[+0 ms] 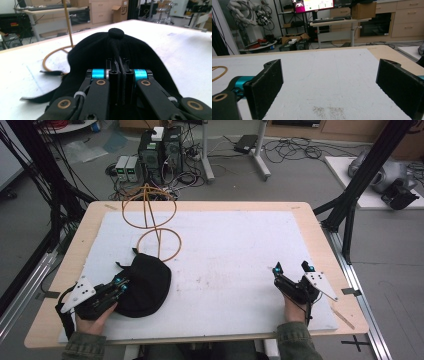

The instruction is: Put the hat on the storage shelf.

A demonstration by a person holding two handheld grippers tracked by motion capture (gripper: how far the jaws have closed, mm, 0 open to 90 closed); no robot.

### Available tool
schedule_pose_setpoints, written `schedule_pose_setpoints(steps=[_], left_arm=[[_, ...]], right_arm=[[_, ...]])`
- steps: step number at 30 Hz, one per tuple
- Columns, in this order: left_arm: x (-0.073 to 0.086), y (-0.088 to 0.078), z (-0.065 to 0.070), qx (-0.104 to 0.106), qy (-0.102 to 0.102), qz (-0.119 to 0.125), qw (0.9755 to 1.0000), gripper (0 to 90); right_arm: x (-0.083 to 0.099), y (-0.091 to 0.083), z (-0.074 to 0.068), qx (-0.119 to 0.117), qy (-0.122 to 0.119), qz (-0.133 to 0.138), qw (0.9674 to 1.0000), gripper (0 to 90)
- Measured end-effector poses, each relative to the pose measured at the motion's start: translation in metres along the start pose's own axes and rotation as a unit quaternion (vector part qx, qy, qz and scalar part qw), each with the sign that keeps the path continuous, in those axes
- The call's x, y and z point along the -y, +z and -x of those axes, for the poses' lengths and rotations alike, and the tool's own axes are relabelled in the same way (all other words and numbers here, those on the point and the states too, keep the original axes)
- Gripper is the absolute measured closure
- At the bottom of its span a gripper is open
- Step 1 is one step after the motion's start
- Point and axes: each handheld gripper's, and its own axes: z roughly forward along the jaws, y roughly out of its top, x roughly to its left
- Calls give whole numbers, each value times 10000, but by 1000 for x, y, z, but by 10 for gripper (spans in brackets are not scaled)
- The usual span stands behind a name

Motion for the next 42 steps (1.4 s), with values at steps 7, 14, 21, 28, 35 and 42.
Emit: schedule_pose_setpoints(steps=[7,14,21,28,35,42], left_arm=[[-15,-5,4,33,16,413,9991,877],[-21,-11,0,-17,-197,718,9972,877],[-28,-19,-3,-90,-291,1036,9942,876],[-36,-23,0,-151,-207,1235,9920,877],[-46,-26,2,-179,-161,1432,9894,877],[-62,-30,7,-191,-26,1663,9859,876]], right_arm=[[0,0,0,-18,8,0,10000,65],[0,0,2,-16,60,0,10000,65],[0,-1,3,4,75,-3,10000,65],[0,-1,4,-4,56,-6,10000,65],[0,-1,4,-7,76,1,10000,65],[0,-2,4,-5,80,-11,10000,65]])
